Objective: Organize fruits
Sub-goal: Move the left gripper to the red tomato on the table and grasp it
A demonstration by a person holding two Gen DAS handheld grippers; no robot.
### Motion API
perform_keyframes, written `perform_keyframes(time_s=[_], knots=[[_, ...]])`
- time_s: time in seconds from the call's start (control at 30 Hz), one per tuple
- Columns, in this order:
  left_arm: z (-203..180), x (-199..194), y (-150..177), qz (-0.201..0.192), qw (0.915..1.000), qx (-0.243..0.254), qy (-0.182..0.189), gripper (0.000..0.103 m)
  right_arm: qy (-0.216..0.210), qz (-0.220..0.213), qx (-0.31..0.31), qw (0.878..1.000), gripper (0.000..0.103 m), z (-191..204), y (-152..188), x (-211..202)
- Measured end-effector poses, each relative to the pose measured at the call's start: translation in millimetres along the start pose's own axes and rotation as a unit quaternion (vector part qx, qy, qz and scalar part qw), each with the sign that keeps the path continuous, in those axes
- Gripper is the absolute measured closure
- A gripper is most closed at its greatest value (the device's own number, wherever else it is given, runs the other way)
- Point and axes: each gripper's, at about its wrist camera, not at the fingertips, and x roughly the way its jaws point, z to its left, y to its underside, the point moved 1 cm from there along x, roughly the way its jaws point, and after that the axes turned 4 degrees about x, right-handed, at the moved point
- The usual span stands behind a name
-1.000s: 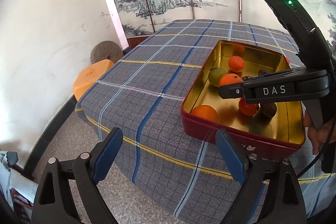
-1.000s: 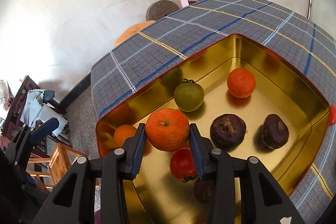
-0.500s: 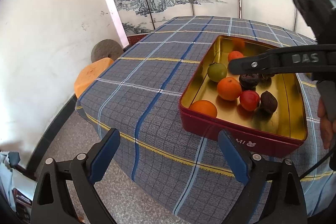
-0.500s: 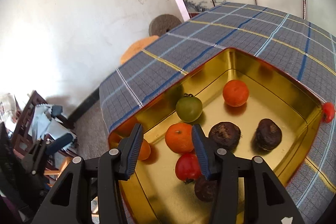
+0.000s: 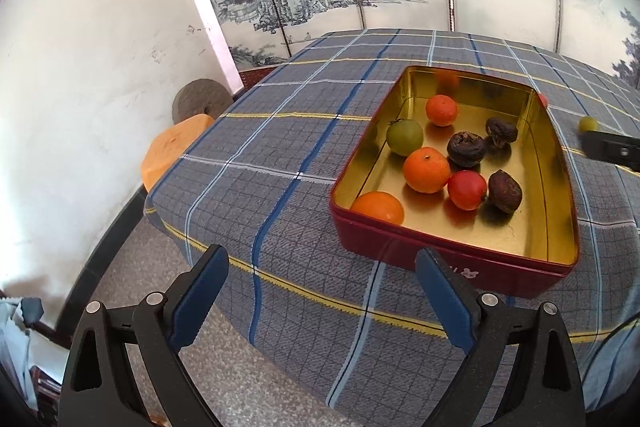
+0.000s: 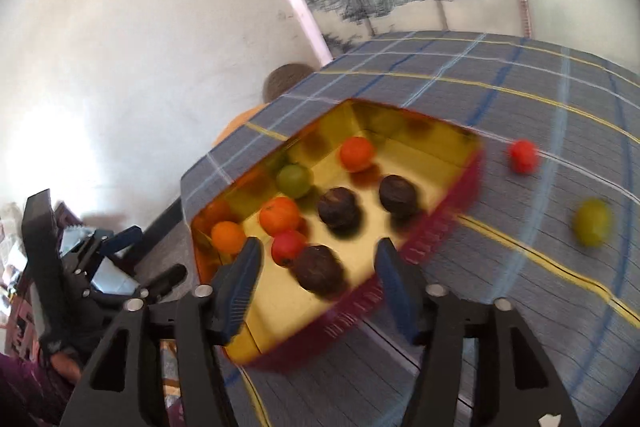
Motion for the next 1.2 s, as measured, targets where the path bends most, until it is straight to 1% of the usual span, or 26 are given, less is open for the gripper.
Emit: perform_keyframes(time_s=[0.03, 0.1, 0.13, 0.2, 0.27, 0.33, 0.4, 0.47, 0.53, 0.57, 0.6, 0.67, 0.77, 0.83, 0.87, 0.93, 1.03, 1.07, 1.1, 1.13, 1.2], knots=[[-2, -1, -1, -0.001, 1.0, 0.003, 0.001, 0.008, 0.012, -0.007, 0.004, 1.0, 0.035, -10, 2, -9], [-6, -3, -3, -0.004, 0.9999, 0.012, 0.0, 0.008, 0.018, -0.028, 0.03, 0.999, 0.035, -35, 4, -32], [-8, -5, -4, -0.007, 0.9998, 0.017, 0.0, 0.008, 0.033, -0.035, 0.038, 0.998, 0.035, -46, 6, -41], [-14, -9, -7, -0.011, 0.9996, 0.027, 0.0, 0.008, 0.069, -0.043, 0.051, 0.995, 0.035, -70, 9, -57], [-19, -12, -12, -0.015, 0.9991, 0.038, 0.005, 0.008, 0.122, -0.047, 0.055, 0.99, 0.035, -94, 14, -72], [-26, -14, -16, -0.017, 0.9985, 0.049, 0.015, 0.008, 0.198, -0.039, 0.042, 0.978, 0.034, -118, 20, -80], [-34, -16, -21, -0.02, 0.9975, 0.062, 0.027, 0.008, 0.262, -0.027, 0.034, 0.964, 0.034, -144, 28, -86], [-43, -19, -27, -0.026, 0.9957, 0.079, 0.041, 0.008, 0.294, -0.016, 0.043, 0.955, 0.034, -165, 32, -91], [-54, -23, -36, -0.036, 0.9936, 0.097, 0.047, 0.008, 0.319, -0.014, 0.063, 0.946, 0.033, -193, 38, -101], [-60, -26, -40, -0.042, 0.9924, 0.105, 0.049, 0.008, 0.33, -0.013, 0.072, 0.941, 0.032, -203, 40, -105], [-65, -28, -45, -0.047, 0.9911, 0.112, 0.053, 0.008, 0.348, -0.013, 0.083, 0.934, 0.028, -215, 41, -109], [-79, -30, -58, -0.057, 0.9878, 0.129, 0.065, 0.008, 0.359, -0.015, 0.098, 0.928, 0.024, -229, 45, -117], [-102, -31, -80, -0.066, 0.9811, 0.156, 0.093, 0.008, 0.354, -0.02, 0.142, 0.924, 0.019, -249, 46, -127], [-118, -28, -96, -0.06, 0.9751, 0.172, 0.127, 0.008, 0.347, -0.013, 0.168, 0.923, 0.007, -260, 48, -128], [-127, -26, -105, -0.059, 0.9721, 0.179, 0.139, 0.008, 0.348, -0.016, 0.17, 0.922, 0.005, -261, 48, -129], [-146, -20, -124, -0.056, 0.9652, 0.202, 0.157, 0.008, 0.34, -0.016, 0.171, 0.925, 0.0, -264, 49, -130], [-180, -5, -156, -0.044, 0.9516, 0.231, 0.198, 0.009, 0.335, -0.016, 0.17, 0.927, 0.0, -264, 49, -130], [-191, 1, -166, -0.042, 0.9481, 0.238, 0.207, 0.009, 0.335, -0.015, 0.17, 0.927, 0.0, -264, 49, -130], [-205, 8, -178, -0.038, 0.9435, 0.251, 0.213, 0.009, 0.335, -0.015, 0.169, 0.927, 0.0, -265, 50, -130], [-213, 13, -185, -0.037, 0.9406, 0.261, 0.215, 0.009, 0.335, -0.015, 0.168, 0.927, 0.0, -262, 50, -129], [-234, 30, -198, -0.029, 0.9312, 0.289, 0.221, 0.011, 0.333, -0.015, 0.168, 0.928, 0.0, -262, 50, -129]])
